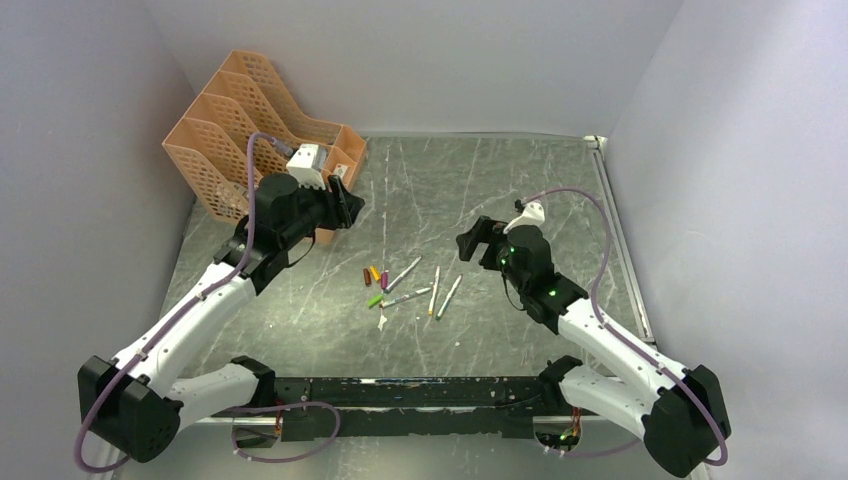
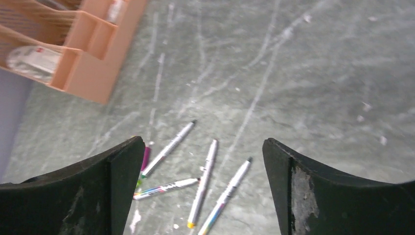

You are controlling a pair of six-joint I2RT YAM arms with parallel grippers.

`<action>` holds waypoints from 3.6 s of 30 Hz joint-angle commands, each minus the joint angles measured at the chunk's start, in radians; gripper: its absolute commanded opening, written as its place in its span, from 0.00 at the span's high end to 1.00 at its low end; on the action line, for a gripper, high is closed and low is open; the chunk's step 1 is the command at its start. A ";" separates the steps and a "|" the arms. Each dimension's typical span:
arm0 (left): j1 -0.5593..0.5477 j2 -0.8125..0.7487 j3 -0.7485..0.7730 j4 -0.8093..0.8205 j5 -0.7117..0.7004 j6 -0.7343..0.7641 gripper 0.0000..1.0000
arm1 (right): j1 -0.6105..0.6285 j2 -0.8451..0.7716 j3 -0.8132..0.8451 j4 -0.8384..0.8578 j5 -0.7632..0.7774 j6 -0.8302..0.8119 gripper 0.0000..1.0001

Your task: Insert the pens into the pen caps

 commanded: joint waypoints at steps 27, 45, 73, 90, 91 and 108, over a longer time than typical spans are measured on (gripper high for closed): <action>-0.169 0.094 -0.088 -0.097 -0.035 0.098 0.41 | 0.088 0.199 0.089 -0.188 0.120 -0.074 0.63; -0.218 0.095 -0.127 -0.101 -0.201 0.039 0.47 | 0.187 0.532 0.219 -0.399 0.226 0.317 0.47; -0.219 0.102 -0.109 -0.039 0.059 0.012 0.37 | 0.251 0.582 0.322 -0.455 0.264 0.438 1.00; -0.218 0.118 -0.094 0.359 0.620 -0.138 0.20 | 0.252 -0.026 0.012 0.308 -0.032 0.054 1.00; -0.219 0.125 -0.091 0.357 0.620 -0.137 0.20 | 0.252 -0.031 0.013 0.321 -0.038 0.051 1.00; -0.219 0.183 -0.080 0.440 0.637 -0.193 0.93 | 0.252 -0.017 0.020 0.411 -0.129 0.071 1.00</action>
